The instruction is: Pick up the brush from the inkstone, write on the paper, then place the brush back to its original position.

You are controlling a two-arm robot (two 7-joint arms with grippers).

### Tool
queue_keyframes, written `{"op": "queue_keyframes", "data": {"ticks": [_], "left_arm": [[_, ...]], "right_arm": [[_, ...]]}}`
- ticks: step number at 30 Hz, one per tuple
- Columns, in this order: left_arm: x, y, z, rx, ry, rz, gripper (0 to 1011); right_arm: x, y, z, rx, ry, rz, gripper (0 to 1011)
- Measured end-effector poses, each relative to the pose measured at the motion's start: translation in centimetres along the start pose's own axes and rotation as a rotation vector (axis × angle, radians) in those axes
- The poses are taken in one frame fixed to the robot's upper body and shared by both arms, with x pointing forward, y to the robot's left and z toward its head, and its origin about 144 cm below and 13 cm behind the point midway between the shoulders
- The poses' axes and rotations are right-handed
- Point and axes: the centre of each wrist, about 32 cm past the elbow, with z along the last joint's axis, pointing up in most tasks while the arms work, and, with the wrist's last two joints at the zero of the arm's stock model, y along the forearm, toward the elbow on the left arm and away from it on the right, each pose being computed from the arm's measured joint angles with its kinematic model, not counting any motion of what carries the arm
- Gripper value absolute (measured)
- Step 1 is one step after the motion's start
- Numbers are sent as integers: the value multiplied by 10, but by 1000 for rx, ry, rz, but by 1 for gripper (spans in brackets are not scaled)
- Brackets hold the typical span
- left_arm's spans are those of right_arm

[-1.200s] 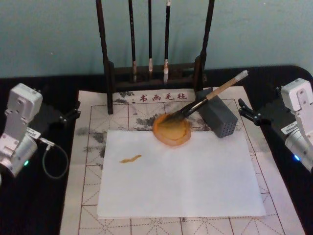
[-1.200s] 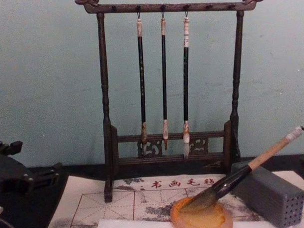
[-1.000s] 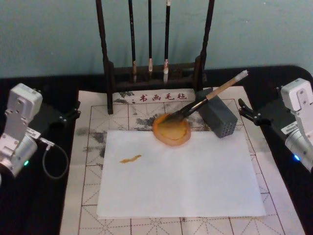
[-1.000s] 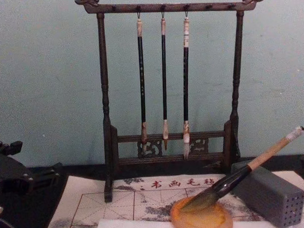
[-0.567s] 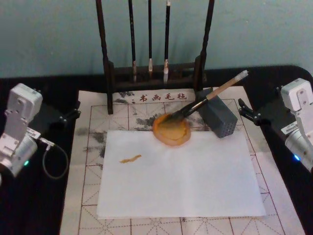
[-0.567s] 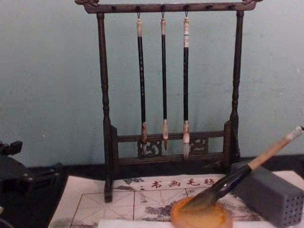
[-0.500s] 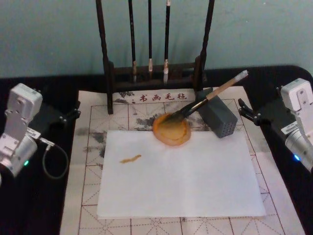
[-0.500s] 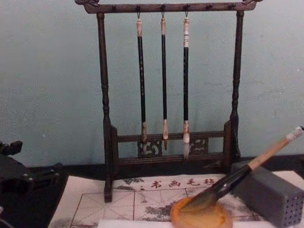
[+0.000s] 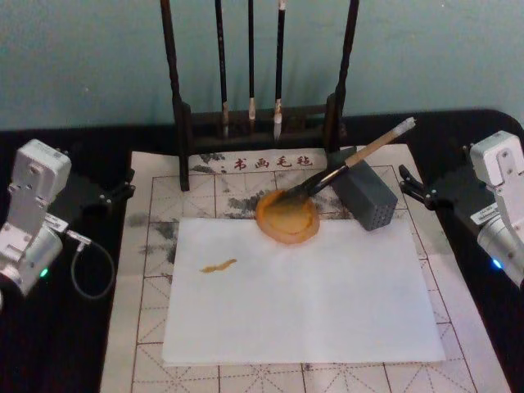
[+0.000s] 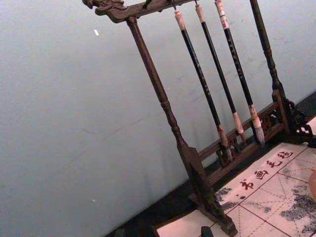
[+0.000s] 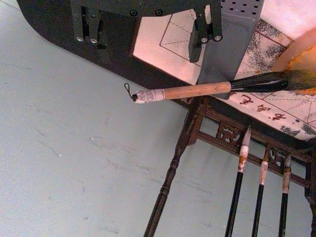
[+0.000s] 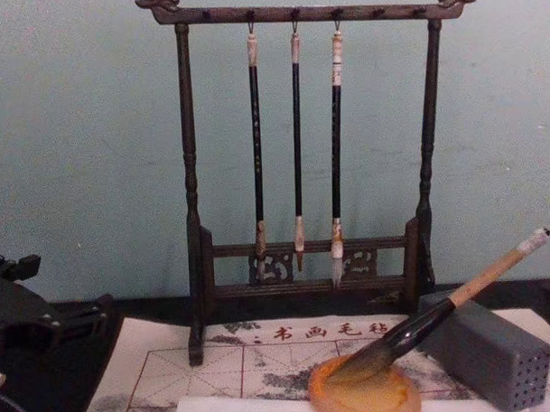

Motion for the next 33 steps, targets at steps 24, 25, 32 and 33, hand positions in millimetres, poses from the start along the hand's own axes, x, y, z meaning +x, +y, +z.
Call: {"op": "queue_keyframes", "data": {"ticks": [24,25,32,33], "left_arm": [[0,0,0,0,0,0,1001],[0,0,0,0,0,0,1001],[0,0,0,0,0,0,1001],[0,0,0,0,0,0,1001]], "right_arm": [[0,0,0,0,0,0,1000],[0,0,0,0,0,0,1000],[0,0,0,0,0,0,1000],[0,0,0,0,0,0,1000]]}}
